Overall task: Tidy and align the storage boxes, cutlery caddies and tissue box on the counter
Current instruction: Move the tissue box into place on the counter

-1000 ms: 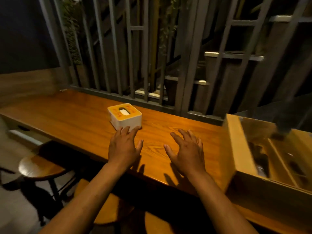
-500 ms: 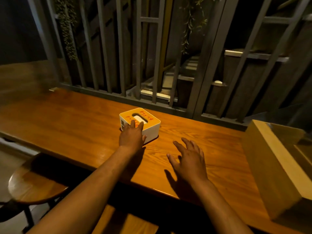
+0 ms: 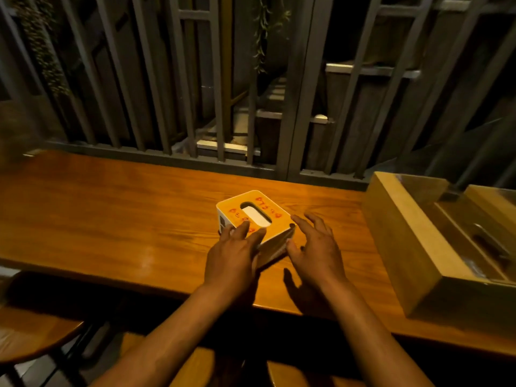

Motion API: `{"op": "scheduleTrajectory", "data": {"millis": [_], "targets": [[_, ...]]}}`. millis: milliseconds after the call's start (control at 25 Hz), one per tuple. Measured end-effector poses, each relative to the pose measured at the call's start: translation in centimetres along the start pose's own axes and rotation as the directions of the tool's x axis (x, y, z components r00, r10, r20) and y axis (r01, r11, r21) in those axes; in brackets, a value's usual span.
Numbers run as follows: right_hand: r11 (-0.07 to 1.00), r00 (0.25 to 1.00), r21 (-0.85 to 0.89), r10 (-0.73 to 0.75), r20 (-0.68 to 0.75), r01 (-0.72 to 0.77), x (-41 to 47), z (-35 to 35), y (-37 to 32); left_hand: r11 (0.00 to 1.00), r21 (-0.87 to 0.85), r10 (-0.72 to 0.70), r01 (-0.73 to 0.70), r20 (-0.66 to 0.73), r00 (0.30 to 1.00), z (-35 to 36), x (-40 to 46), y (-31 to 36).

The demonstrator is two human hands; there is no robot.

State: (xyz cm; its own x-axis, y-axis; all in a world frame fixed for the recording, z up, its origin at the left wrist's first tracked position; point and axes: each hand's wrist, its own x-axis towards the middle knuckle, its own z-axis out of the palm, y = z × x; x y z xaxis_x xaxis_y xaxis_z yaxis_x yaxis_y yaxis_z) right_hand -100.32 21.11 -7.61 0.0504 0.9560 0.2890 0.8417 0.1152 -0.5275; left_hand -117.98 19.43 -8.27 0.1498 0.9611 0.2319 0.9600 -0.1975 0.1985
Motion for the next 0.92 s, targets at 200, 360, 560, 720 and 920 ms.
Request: {"op": "scheduleTrajectory", "data": {"millis": [200,360,560,720,920], "targets": [[0.999,0.999,0.024,0.042,-0.017,-0.042,-3.3,-3.8,4.9,0.995,-0.018,0.096,-0.097,-0.038,0.995,0.8,-1.6,7.9],[0.995,0.996,-0.048,0.09,-0.015,-0.091,-5.6,-7.9,9.3,0.979,-0.07,0.187,-0.189,-0.04,0.982,2.3,-2.4,13.2],[0.959,0.996,-0.274,-0.054,0.076,0.073,-7.6,-10.0,10.5,0.98,-0.119,0.156,-0.161,-0.047,0.987,3.1,-2.1,14.8],[0.915,0.978,-0.347,-0.186,0.097,0.208,-6.3,-10.6,10.2,0.996,-0.056,0.074,-0.076,-0.038,0.997,3.6,0.0,13.7],[0.898,0.983,-0.407,-0.123,0.136,0.168,-2.5,-9.9,9.2,0.993,-0.034,0.111,-0.114,-0.082,0.99,4.3,4.2,13.8]]}}
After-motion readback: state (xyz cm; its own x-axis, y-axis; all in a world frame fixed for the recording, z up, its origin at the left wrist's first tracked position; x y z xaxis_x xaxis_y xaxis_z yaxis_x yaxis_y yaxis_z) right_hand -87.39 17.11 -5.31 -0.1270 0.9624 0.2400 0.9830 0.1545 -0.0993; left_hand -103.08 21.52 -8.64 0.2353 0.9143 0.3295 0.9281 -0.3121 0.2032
